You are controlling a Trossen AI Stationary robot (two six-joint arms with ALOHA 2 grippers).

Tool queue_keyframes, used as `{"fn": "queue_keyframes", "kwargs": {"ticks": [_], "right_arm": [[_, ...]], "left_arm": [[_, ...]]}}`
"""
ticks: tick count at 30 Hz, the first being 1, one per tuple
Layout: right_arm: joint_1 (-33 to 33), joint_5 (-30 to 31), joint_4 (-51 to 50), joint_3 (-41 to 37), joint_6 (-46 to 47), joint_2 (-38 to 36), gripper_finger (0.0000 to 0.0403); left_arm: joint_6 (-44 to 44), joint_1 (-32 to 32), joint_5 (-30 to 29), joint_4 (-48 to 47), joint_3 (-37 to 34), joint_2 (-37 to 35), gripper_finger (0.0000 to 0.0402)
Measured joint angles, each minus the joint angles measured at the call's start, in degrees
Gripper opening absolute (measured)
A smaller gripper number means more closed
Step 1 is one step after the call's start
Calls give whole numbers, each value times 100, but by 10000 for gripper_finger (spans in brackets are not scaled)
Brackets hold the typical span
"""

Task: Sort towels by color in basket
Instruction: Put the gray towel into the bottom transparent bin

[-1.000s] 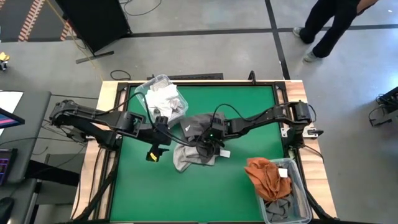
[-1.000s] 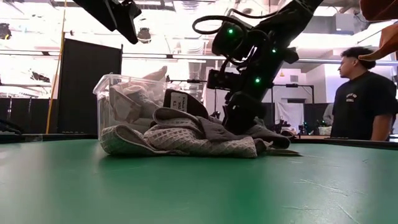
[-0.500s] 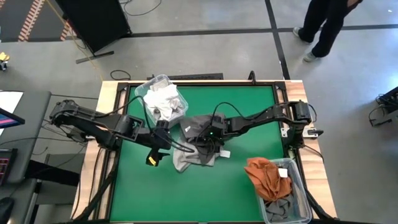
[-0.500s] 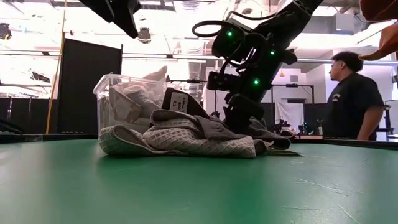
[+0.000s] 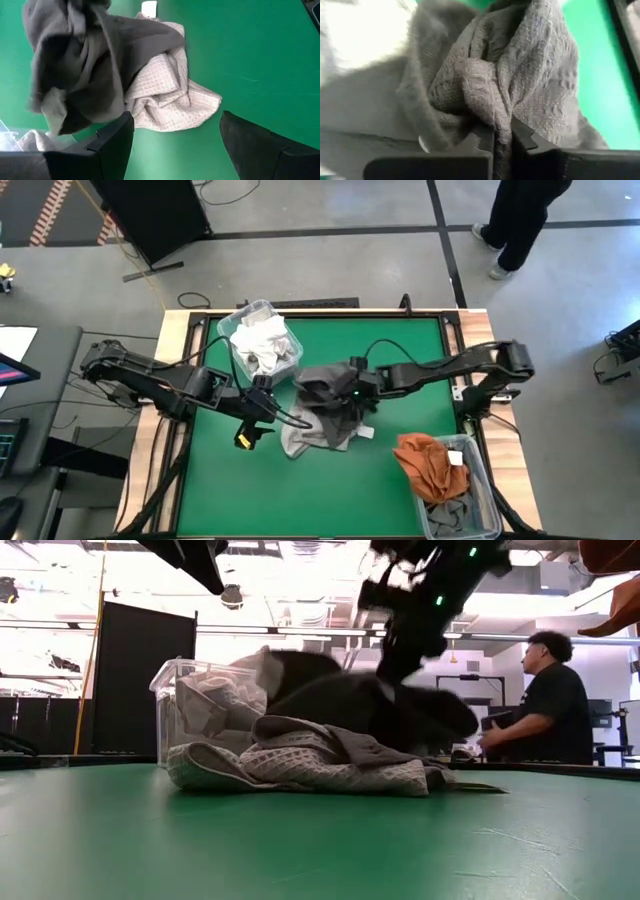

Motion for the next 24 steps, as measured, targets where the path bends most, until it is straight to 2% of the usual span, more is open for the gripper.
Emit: {"fn": "queue_keyframes", "kwargs": {"ticks": [7,14,24], "right_arm": [[540,358,-9,7,-13,-1085,38],[1281,427,-115,7,-12,-2145,38],[2841,1779,-232,11,-220,-3503,38]], "left_arm": [[26,0,-11,13,0,0,279],[44,0,-9,180,-106,-2,279],[257,11,13,1007,-906,4,279]]}}
